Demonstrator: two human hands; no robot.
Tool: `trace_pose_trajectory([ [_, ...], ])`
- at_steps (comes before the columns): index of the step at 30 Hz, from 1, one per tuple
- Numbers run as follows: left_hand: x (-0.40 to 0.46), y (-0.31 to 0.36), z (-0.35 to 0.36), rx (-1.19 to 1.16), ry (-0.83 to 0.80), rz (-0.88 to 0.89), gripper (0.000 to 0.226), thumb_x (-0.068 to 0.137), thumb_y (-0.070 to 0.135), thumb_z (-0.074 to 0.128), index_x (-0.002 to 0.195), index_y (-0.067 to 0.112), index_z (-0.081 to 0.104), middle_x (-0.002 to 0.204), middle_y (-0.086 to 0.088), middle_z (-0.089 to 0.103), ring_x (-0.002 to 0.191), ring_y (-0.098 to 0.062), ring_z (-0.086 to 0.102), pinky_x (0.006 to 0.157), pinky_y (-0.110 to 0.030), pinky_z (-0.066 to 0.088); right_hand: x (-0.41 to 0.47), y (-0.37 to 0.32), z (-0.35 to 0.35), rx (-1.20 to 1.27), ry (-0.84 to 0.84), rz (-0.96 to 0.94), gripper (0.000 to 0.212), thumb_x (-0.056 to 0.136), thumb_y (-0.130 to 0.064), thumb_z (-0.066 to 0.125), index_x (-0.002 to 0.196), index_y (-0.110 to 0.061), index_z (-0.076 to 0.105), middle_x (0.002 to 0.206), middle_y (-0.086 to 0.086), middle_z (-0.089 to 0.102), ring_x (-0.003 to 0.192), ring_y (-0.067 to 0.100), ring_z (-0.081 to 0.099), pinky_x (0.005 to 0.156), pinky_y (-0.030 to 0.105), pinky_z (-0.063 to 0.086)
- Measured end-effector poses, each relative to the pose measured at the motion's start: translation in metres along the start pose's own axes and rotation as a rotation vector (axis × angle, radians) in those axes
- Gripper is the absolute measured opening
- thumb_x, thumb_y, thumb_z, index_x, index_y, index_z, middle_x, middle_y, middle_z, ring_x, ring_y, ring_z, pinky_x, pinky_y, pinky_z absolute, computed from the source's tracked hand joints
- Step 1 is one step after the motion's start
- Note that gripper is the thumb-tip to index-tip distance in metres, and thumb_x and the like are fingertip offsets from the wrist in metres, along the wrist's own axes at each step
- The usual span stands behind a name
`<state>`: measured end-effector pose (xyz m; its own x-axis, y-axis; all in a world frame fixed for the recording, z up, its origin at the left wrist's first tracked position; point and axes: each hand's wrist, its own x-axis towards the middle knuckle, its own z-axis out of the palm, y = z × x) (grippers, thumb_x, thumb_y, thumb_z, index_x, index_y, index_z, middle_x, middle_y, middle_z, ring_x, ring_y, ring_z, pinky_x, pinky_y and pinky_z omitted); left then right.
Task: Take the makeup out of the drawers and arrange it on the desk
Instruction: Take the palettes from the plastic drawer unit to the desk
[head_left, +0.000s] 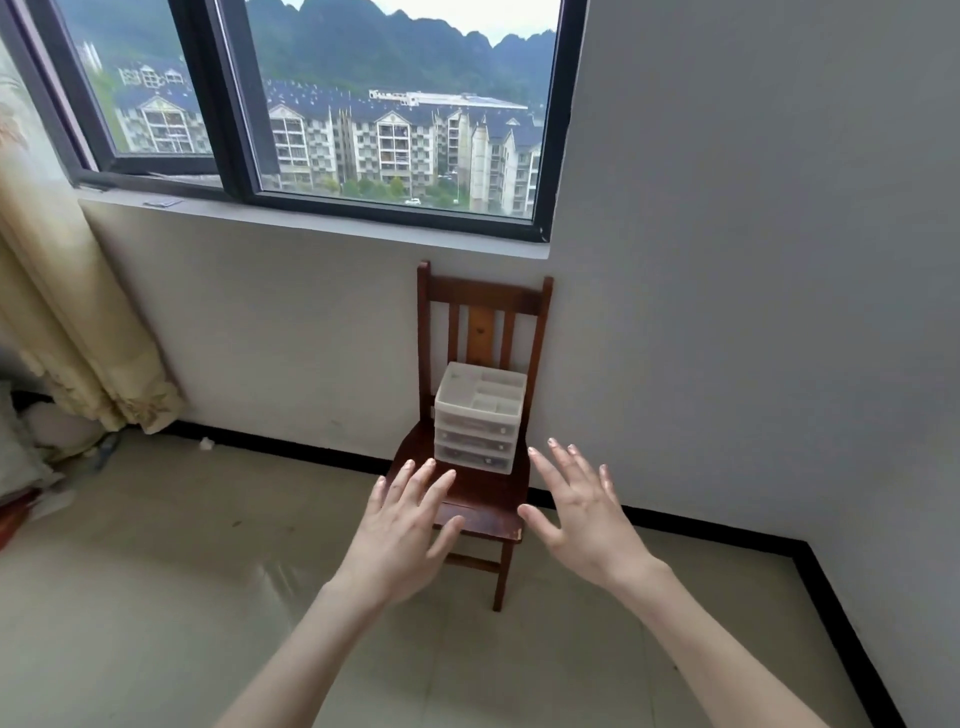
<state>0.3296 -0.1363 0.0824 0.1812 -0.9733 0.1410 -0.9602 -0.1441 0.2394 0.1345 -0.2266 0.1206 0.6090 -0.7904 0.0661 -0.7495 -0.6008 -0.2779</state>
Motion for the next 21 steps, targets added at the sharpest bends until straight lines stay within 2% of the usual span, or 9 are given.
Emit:
trace_pose_trajectory([
  [10,0.142,-0.152,0.021,-0.034,-0.169,-0.01,0.059,0.095,0.051,0.026,0.147,0.031,0.008,0.156,0.006,0.002,0.143,-0.013,-0.007,0.115,-0.034,-0.002,0.194,-0.02,0.072,0.03,-0.139,0.085,0.063,0.097,-0.045,0.037,0.15,-0.027,0.008,0.158,-0.002,0.0,0.145,0.016,-0.005,0.117,0.044,-0.004],
  [18,0.237,-0.173,0.086,-0.103,-0.29,-0.023,0.057,0.096,0.048,0.027,0.147,0.03,0.01,0.156,0.004,0.004,0.143,-0.014,-0.004,0.116,-0.035,0.0,0.283,0.03,0.114,0.067,-0.182,0.205,0.063,0.096,-0.043,0.04,0.15,-0.025,0.01,0.158,-0.001,0.003,0.145,0.017,-0.005,0.117,0.043,-0.003],
  [21,0.272,-0.174,0.125,-0.209,-0.366,-0.089,0.057,0.096,0.047,0.029,0.147,0.029,0.012,0.156,0.005,0.007,0.143,-0.013,-0.002,0.116,-0.035,0.002,0.321,0.062,0.139,0.072,-0.21,0.209,0.063,0.097,-0.043,0.039,0.15,-0.025,0.01,0.158,0.0,0.002,0.145,0.016,-0.006,0.116,0.042,-0.005],
])
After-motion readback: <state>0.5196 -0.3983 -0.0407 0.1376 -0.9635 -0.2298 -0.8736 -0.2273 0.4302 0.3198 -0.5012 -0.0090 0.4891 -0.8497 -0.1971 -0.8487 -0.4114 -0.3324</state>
